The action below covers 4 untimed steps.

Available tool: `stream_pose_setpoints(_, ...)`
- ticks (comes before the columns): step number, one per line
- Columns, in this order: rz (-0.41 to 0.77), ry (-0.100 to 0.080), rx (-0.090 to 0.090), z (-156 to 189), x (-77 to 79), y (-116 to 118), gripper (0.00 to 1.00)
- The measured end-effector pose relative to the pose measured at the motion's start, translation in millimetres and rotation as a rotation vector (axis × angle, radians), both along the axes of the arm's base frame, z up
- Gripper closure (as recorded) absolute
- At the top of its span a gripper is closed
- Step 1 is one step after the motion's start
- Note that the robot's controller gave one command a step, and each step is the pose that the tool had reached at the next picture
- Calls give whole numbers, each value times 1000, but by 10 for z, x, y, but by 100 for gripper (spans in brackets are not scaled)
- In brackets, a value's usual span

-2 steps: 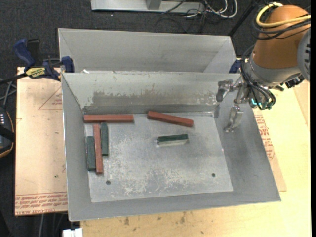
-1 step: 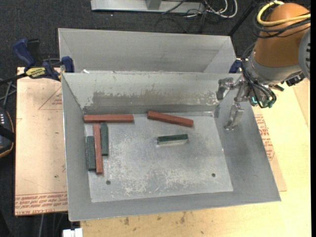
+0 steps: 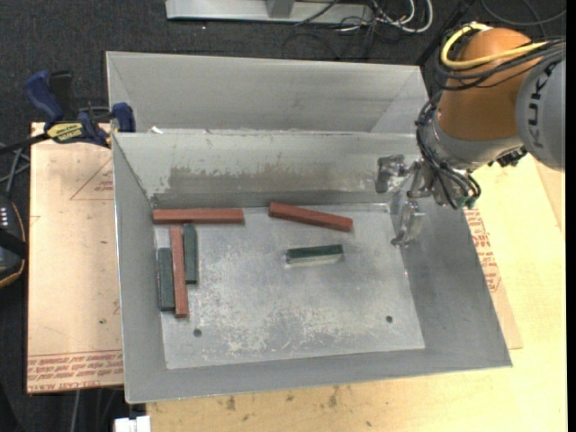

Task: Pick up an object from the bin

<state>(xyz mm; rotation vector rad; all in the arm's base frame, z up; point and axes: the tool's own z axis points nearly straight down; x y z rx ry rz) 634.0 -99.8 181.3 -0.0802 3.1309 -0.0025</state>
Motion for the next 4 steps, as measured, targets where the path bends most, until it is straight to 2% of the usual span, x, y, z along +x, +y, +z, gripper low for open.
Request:
stream_pose_setpoints(1,-39,6,2,-526,163,525,0)
stream_pose_setpoints(2,83,8,5,-801,71,651,0)
stream_pose_setpoints(3,343,0,0,-1072,133,658,100)
stream_pose_setpoints(4,343,4,0,-1098,116,656,0)
